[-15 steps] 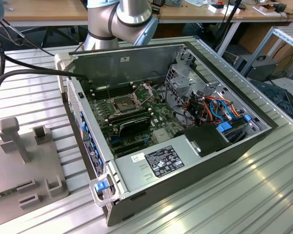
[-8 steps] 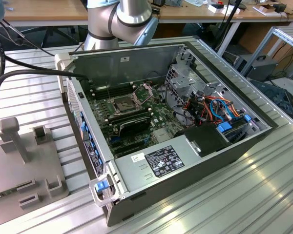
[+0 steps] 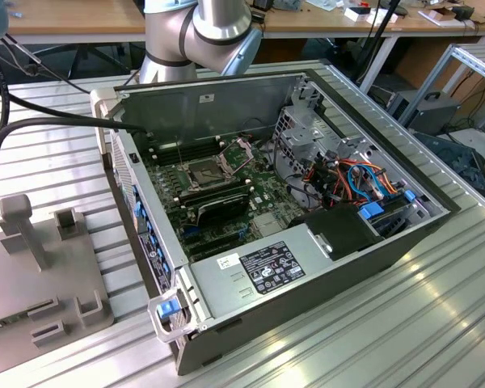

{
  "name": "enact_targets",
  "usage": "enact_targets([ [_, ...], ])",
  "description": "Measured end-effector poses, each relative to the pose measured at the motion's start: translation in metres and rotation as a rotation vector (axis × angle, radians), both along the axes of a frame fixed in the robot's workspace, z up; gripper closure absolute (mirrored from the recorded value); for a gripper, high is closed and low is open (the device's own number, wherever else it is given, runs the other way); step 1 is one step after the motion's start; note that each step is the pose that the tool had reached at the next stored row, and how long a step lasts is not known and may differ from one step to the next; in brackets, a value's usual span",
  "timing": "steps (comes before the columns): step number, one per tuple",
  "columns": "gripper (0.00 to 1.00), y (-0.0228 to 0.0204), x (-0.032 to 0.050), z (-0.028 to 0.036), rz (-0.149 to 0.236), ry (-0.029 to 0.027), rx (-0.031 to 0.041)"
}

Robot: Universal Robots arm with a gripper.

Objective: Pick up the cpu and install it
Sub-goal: 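Pick up the cpu and move it towards the insertion slot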

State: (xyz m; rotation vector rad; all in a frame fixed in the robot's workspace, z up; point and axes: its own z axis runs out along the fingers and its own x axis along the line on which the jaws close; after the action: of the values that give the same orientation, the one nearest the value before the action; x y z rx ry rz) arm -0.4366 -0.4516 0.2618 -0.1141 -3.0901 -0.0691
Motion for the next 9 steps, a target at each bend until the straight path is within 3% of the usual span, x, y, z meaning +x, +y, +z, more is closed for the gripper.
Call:
enact_targets([
  [9, 0.4, 0.0, 0.0, -0.0004, 0.0, -0.0002, 0.0001],
])
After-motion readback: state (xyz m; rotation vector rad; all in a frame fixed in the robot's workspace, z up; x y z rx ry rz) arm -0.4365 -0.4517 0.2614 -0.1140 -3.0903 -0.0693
